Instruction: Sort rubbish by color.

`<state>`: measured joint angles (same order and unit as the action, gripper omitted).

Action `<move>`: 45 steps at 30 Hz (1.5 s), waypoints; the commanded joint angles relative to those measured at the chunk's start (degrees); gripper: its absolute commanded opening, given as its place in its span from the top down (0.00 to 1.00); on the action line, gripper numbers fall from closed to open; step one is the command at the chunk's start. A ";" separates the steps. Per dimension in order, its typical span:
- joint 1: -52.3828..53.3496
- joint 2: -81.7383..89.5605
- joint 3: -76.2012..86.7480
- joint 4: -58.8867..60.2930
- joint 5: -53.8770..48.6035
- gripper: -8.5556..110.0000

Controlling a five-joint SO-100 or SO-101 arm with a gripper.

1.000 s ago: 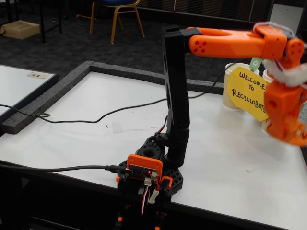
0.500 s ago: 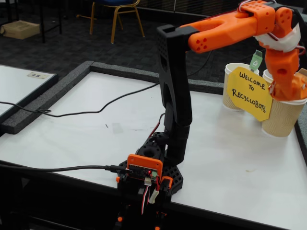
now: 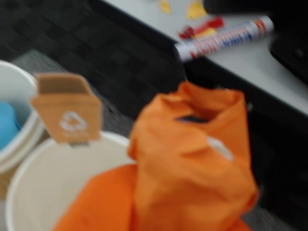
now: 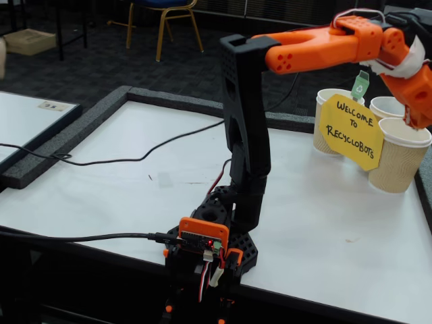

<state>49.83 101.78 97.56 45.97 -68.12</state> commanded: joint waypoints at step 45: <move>-5.80 8.44 -23.47 26.19 4.66 0.93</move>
<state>45.79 101.78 88.42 64.51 -65.21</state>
